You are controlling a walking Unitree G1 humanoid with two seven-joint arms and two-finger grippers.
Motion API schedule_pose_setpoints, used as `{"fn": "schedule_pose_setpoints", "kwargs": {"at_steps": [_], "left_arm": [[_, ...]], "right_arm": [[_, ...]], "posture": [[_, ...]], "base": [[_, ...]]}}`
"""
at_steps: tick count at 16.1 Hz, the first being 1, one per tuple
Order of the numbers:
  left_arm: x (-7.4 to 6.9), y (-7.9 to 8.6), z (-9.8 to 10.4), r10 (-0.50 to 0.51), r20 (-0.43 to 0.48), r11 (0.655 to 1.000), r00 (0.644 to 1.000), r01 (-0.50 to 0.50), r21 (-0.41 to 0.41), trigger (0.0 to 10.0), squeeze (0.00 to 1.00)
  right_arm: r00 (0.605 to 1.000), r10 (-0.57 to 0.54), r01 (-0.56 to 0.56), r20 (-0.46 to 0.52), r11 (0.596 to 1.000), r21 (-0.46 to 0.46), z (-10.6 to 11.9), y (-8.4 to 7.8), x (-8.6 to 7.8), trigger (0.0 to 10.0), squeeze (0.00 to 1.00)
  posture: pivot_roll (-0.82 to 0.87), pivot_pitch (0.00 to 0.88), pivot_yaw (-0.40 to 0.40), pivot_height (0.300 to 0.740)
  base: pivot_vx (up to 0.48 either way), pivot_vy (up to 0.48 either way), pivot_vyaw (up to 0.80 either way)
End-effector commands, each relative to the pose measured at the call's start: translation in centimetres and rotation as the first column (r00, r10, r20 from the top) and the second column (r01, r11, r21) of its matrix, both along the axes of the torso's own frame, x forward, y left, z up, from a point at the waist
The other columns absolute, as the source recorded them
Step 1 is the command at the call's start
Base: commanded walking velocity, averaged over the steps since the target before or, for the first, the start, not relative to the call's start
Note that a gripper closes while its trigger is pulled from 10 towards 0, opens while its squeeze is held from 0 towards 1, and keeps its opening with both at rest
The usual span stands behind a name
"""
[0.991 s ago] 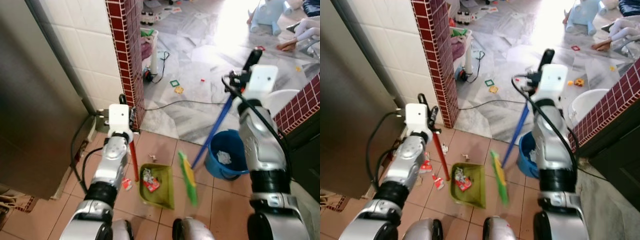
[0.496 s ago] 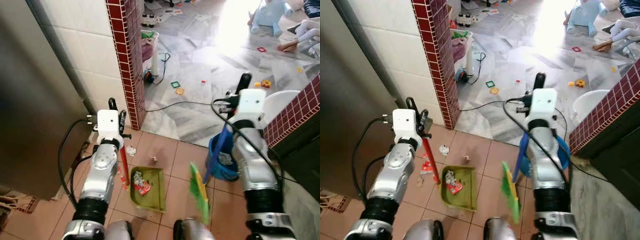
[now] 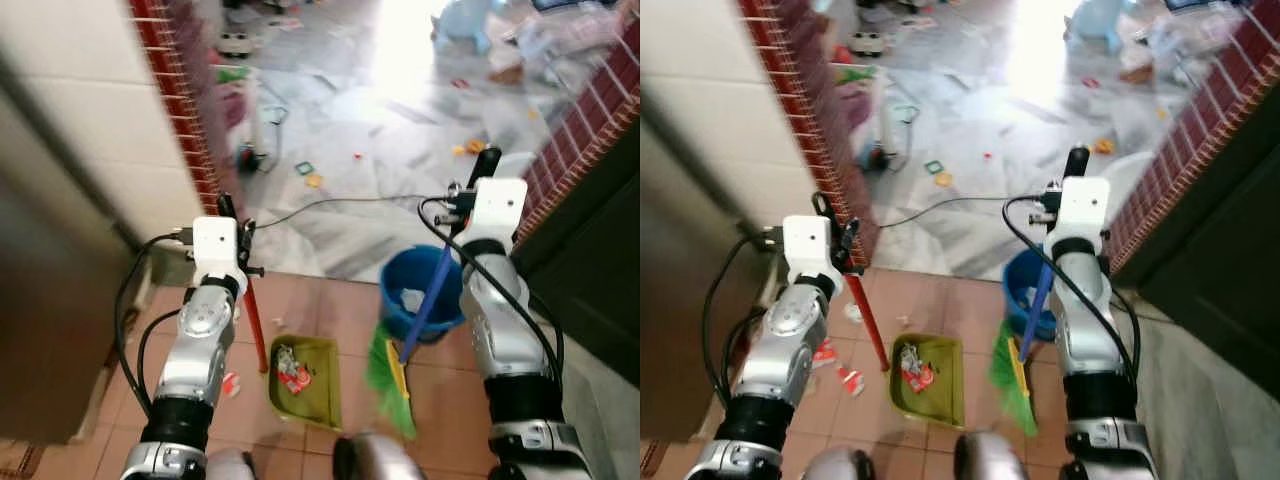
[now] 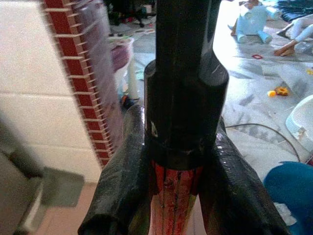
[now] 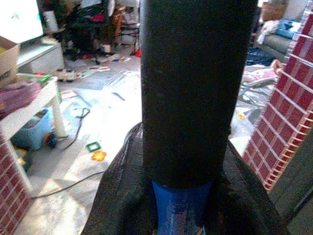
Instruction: Sweep floor
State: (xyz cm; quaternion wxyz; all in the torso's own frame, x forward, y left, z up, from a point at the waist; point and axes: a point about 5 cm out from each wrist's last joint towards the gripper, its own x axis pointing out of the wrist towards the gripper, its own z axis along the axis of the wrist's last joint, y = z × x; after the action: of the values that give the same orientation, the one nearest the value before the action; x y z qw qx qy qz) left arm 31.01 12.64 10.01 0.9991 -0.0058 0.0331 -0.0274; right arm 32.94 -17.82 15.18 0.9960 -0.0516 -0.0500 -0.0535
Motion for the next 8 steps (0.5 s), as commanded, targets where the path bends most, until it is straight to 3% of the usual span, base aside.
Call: {"fn": "schedule_pose_setpoints", "kwargs": {"at_steps": [1, 3, 5, 8], "left_arm": [[0.18, -0.61, 1.41, -0.026, 0.056, 1.000, 0.998, 0.026, -0.002, 10.0, 0.00], [0.12, -0.61, 1.34, -0.024, 0.052, 1.000, 0.998, 0.024, -0.004, 10.0, 0.00], [0.06, -0.57, 1.17, -0.019, 0.041, 1.000, 0.999, 0.020, -0.011, 10.0, 0.00], [0.00, -0.12, 1.37, 0.010, 0.046, 0.999, 0.999, -0.008, -0.031, 10.0, 0.00]], "right_arm": [[0.999, -0.031, 0.031, -0.010, 0.999, -0.025, -0.39, -0.89, -0.16, 10.0, 0.00], [1.000, -0.027, 0.027, -0.011, 0.999, -0.027, -0.45, -0.80, -0.23, 10.0, 0.00], [1.000, -0.025, 0.024, -0.013, 0.999, -0.027, -0.53, -0.78, -0.31, 10.0, 0.00], [1.000, -0.014, 0.013, -0.017, 0.999, -0.044, -0.67, -0.79, -0.39, 10.0, 0.00]], "posture": [[-0.13, 0.057, 0.035, 0.740], [-0.13, 0.058, 0.034, 0.740], [-0.13, 0.061, 0.032, 0.740], [-0.13, 0.063, 0.029, 0.740]], "base": [[0.000, -0.304, -0.80], [0.000, -0.306, -0.80], [0.000, 0.000, -0.68], [0.000, 0.000, 0.00]]}}
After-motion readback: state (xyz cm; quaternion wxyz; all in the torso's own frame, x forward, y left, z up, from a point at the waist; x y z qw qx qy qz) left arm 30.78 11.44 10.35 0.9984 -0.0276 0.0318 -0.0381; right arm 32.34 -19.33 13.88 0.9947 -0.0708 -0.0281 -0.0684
